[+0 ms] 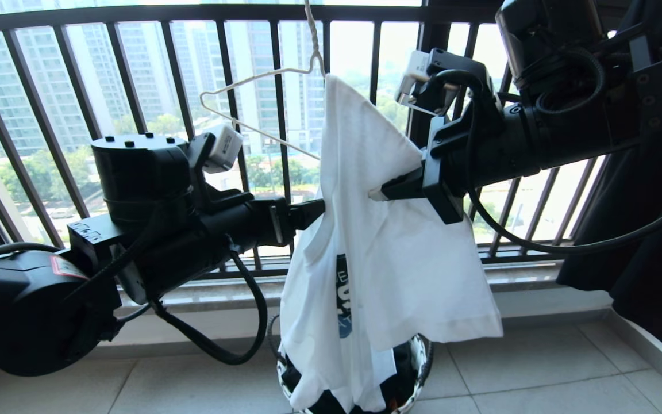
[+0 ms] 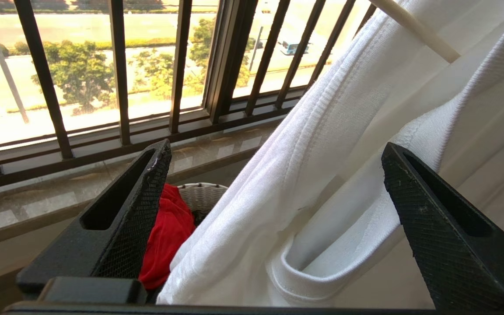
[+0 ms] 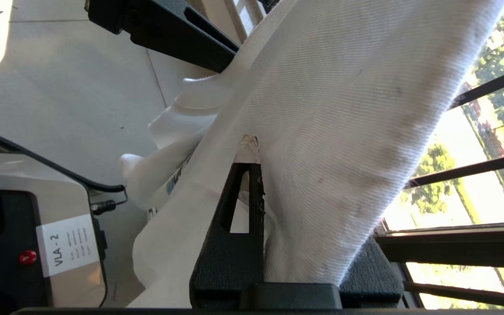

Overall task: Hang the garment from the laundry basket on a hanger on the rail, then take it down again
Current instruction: Hang the clothes on the clothes rack

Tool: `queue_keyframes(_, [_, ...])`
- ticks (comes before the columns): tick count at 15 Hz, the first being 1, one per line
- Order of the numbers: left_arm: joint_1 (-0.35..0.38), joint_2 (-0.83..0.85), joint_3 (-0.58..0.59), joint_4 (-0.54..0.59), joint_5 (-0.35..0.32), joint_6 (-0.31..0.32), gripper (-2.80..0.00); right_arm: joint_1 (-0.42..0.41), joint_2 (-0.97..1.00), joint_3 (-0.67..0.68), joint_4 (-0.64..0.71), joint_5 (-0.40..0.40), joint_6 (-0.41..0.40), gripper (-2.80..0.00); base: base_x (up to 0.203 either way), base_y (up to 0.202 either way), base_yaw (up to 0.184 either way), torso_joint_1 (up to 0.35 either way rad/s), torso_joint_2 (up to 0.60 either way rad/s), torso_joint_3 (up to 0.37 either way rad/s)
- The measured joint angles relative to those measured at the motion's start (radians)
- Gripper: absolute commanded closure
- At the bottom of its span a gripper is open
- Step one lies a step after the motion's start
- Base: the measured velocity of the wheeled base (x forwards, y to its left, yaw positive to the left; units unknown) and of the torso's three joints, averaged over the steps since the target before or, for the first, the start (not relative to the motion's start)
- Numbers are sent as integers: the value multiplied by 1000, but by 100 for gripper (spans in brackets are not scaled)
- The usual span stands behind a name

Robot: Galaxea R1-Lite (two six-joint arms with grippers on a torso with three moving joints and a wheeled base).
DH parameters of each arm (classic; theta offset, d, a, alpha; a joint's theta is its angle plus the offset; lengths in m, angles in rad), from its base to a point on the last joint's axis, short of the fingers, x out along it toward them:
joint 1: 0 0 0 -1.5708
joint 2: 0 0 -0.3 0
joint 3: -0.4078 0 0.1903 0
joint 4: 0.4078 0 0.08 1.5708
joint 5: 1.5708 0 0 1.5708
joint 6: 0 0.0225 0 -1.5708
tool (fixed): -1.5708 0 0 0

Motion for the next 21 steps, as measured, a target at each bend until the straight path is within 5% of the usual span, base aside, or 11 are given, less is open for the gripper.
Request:
queue_keyframes(3, [-3, 20, 2, -1, 13, 9, -280, 21, -1, 3, 0, 0, 0, 0, 0, 0, 0, 0, 0, 0])
queue_keyframes(10, [-3, 109, -16, -129, 201, 105, -280, 23, -8, 14, 1, -8, 0, 0, 0, 0, 0, 0, 0, 0])
queue_keyframes(21, [32, 200, -34, -130, 233, 132, -280, 0, -60, 30, 7, -8, -8, 0, 0, 0, 0, 0, 0, 0])
